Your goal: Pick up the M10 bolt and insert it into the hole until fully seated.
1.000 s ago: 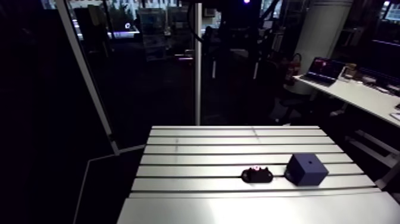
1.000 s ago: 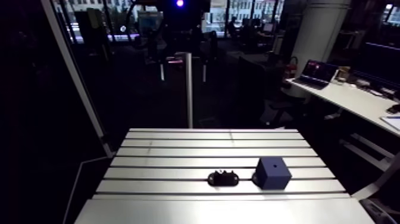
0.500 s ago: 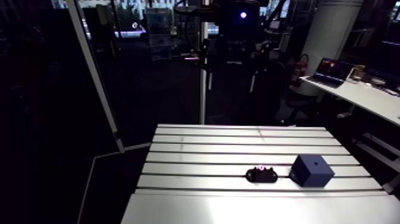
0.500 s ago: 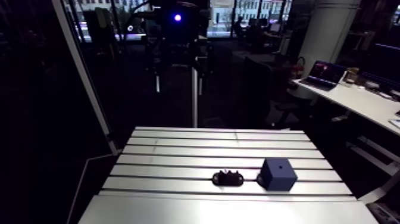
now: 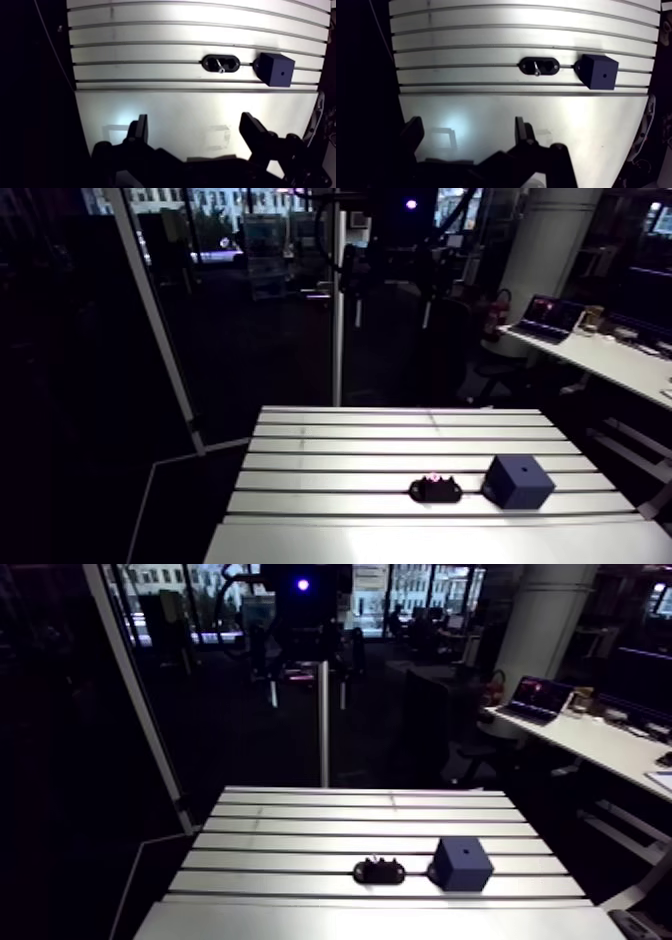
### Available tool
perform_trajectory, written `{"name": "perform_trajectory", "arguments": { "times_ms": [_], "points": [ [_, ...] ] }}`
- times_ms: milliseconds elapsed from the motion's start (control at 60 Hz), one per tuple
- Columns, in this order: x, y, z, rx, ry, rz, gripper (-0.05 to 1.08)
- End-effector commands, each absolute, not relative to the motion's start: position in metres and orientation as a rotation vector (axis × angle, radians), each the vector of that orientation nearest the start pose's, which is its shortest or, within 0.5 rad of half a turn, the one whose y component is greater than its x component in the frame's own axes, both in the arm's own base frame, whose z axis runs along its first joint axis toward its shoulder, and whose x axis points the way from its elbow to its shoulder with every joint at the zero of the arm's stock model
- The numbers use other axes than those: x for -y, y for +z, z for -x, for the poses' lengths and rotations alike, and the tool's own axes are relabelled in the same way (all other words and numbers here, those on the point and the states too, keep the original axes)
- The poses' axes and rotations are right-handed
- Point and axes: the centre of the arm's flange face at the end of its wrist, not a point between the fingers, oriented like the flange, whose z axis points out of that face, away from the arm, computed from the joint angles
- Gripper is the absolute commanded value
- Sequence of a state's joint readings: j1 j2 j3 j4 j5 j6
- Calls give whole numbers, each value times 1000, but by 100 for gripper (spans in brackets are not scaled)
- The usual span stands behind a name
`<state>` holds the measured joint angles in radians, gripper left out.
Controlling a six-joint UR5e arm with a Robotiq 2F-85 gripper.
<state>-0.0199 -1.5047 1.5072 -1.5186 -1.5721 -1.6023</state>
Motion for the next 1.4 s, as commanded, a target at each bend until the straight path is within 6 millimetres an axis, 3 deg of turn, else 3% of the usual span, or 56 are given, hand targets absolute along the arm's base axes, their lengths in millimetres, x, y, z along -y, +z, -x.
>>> {"name": "perform_trajectory", "arguments": {
  "times_ms": [17, 150, 817, 933, 1067, 1400],
  "points": [
    [108, 495, 512, -3145, 50, 40, 1],
    [93, 499, 512, -3153, 45, 9, 1],
    [85, 498, 514, -3152, 46, -3, 1],
    [65, 483, 514, -3130, 38, -32, 1],
    [41, 451, 515, -3129, 29, -15, 1],
    [35, 414, 512, -3141, 30, 10, 1]
  ]
}}
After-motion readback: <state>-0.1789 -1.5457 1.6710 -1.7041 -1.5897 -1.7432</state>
